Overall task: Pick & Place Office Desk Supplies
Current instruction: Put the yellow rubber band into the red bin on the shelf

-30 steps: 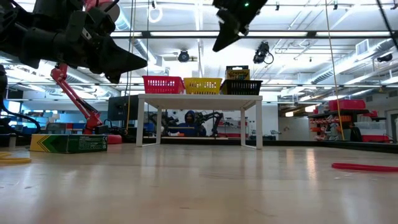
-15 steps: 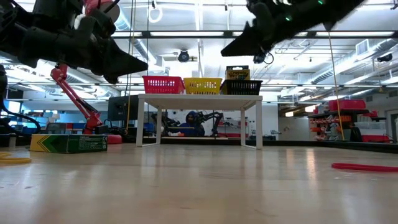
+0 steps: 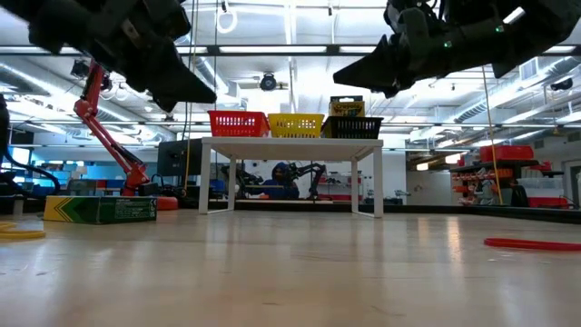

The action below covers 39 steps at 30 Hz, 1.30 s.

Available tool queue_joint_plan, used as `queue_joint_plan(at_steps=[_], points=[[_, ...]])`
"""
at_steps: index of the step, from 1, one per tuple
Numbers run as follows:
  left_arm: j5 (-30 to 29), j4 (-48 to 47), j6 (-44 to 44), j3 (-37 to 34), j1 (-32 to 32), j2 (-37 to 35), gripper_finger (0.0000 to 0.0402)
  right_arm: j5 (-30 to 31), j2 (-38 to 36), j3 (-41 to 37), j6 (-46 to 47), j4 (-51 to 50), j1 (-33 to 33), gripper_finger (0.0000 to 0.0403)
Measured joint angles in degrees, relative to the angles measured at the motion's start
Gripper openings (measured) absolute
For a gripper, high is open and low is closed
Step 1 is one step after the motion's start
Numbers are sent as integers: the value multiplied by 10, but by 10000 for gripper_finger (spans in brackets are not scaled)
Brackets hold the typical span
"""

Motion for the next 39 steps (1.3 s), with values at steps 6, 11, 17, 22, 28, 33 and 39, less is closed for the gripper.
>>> queue_joint_plan(at_steps=[6, 11, 17, 22, 28, 33, 39], points=[[6, -211, -95, 91, -58, 28, 7, 1, 0, 0, -10, -2, 0, 17], [36, -390, -239, 150, -110, 74, 19, 16, 0, 0, -15, -3, 0, 15], [88, -438, -392, 171, -185, 151, 66, 15, 0, 0, -15, -14, 0, 5], [119, -458, -484, 171, -220, 207, 124, 15, 0, 0, -15, -14, 0, 18], [70, -529, -539, 171, -229, 232, 190, 15, 0, 0, -15, -14, 0, 20], [85, -539, -512, 171, -230, 234, 206, 15, 0, 0, -15, -14, 0, 21], [86, -524, -475, 167, -230, 241, 195, 15, 0, 0, -15, -15, 0, 21]])
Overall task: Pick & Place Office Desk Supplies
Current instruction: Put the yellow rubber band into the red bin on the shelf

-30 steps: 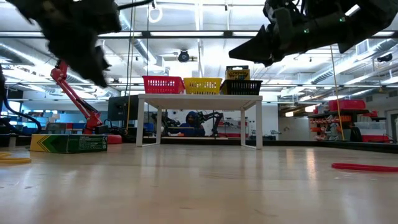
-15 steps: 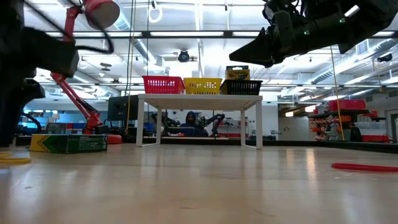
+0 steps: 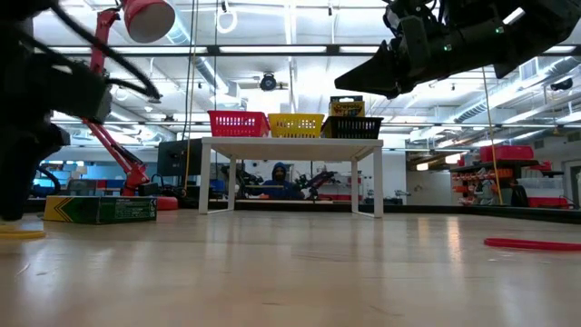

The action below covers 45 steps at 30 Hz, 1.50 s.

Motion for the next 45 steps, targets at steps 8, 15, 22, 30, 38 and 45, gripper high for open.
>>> queue_joint_plan(at_steps=[8, 15, 22, 30, 38, 45], points=[[7, 14, 31, -6, 1, 24, 168, 0, 0, 0, 0, -1, 0, 21], [39, 24, 57, -6, 1, 24, 74, 0, 0, 0, 0, -1, 0, 21], [95, -34, 182, 50, 14, 16, 7, 0, 0, 0, 0, 0, 0, 21], [-38, -87, 288, 135, 76, -81, 5, 0, 0, 0, 0, 0, 0, 21], [-217, -75, 388, 198, 206, -158, 9, 0, 0, 0, 0, 0, 0, 21], [-292, 16, 561, 249, 357, -151, 8, 0, 0, 0, 1, 1, 0, 21]])
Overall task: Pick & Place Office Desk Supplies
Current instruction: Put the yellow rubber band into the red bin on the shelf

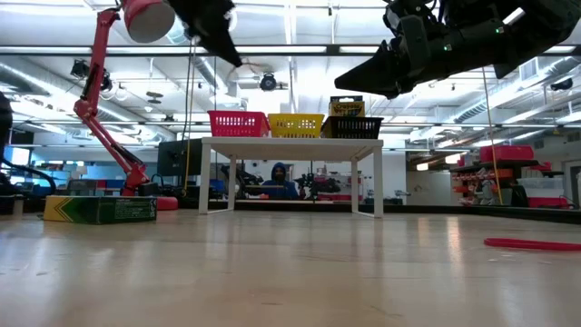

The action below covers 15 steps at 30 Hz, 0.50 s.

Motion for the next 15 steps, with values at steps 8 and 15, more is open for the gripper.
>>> queue_joint_plan(at_steps=[8, 15], points=[[74, 81, 106, 4, 189, 8, 8, 0, 0, 0, 2, 0, 0, 21], [174, 129, 109, 3, 288, 56, 8, 0, 0, 0, 3, -1, 0, 21]])
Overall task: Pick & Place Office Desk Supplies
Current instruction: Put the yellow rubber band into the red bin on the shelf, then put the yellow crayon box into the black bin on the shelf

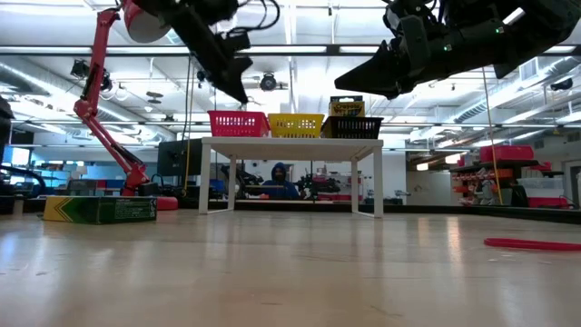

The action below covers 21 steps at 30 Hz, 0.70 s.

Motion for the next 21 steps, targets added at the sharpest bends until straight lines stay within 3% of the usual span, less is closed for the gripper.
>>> queue_joint_plan(at_steps=[5, 12, 17, 21], points=[[4, 15, -7, 0, 27, 23, 29, 0, 0, 0, 0, -1, 0, 21], [7, 1, 6, 0, 27, 20, 128, 0, 0, 0, -1, -2, 0, 21], [6, -2, 32, 0, 12, -5, 192, 0, 0, 0, -1, -5, 0, 21], [6, -40, 51, 0, -30, -46, 209, 0, 0, 0, -1, -5, 0, 21]])
